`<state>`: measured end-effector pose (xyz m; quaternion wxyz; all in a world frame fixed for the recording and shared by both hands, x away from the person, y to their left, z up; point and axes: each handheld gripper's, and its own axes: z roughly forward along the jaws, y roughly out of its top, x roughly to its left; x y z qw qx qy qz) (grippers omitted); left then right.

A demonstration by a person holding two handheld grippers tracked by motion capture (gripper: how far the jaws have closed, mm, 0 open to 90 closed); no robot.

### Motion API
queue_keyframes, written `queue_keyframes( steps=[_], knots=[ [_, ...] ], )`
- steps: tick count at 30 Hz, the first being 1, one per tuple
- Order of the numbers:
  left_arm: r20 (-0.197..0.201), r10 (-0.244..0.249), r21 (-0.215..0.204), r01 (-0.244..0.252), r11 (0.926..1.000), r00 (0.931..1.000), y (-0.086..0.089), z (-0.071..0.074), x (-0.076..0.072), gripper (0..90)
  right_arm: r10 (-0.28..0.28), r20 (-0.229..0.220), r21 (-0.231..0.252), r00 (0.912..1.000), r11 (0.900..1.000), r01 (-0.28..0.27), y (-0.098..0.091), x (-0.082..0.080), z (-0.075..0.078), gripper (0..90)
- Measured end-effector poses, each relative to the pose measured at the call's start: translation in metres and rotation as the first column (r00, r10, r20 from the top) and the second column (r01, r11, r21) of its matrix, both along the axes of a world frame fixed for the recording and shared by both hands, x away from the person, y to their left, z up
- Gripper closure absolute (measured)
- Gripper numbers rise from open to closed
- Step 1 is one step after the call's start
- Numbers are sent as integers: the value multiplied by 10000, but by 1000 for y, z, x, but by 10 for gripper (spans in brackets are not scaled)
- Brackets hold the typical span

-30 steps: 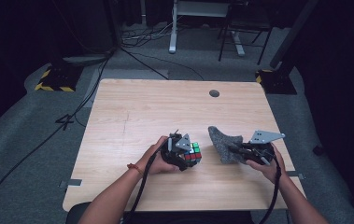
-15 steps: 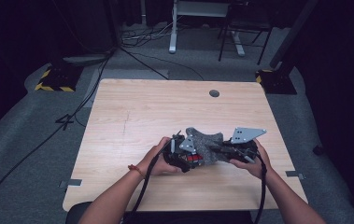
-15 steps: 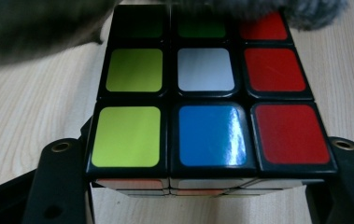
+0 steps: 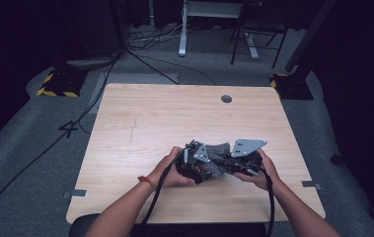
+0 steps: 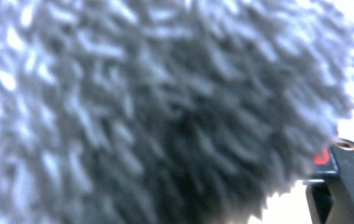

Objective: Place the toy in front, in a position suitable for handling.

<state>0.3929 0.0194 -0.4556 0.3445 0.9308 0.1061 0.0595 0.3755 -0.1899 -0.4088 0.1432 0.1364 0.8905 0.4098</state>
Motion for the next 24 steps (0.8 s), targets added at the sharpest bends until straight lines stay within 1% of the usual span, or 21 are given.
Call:
queue_keyframes(
  steps=[1,3,6,7,12,15,16,18,19,22,24],
  knots=[
    [52,27,84,-27,10000,10000,0,0,0,339,0,0,0,10000,10000,0,0,0,0,808],
    [164,85,247,-89,9997,9998,-2,0,-1,339,37,92,-191,10000,9998,-36,5,1,1,808],
    [259,147,367,-157,9992,9996,-3,0,-2,339,109,123,-257,9999,9996,-106,10,1,2,807],
    [336,185,468,-200,9987,9993,-3,0,-3,339,242,145,-368,9996,9990,-237,18,1,2,807],
    [393,148,503,-168,9986,9991,-1,1,-3,339,509,329,-493,9982,9976,-492,29,-3,3,807],
    [514,44,590,-74,9982,9987,0,2,-4,339,494,281,-538,9984,9974,-478,27,-2,3,808],
    [471,59,584,-86,9983,9989,0,2,-4,339,415,261,-574,9988,9976,-400,25,-1,3,808],
    [536,21,661,-57,9978,9986,1,2,-4,339,286,28,-440,9996,9986,-285,19,3,1,808],
    [567,34,667,-72,9977,9984,1,1,-5,339,159,-2,-441,9999,9989,-159,16,4,0,808],
    [442,37,516,-60,9986,9990,4,3,-4,339,-141,290,-832,9995,9964,165,8,6,-3,809],
    [423,52,407,-70,9991,9991,5,3,-3,339,-247,181,-689,9995,9973,259,3,7,-4,808]
  ],
)
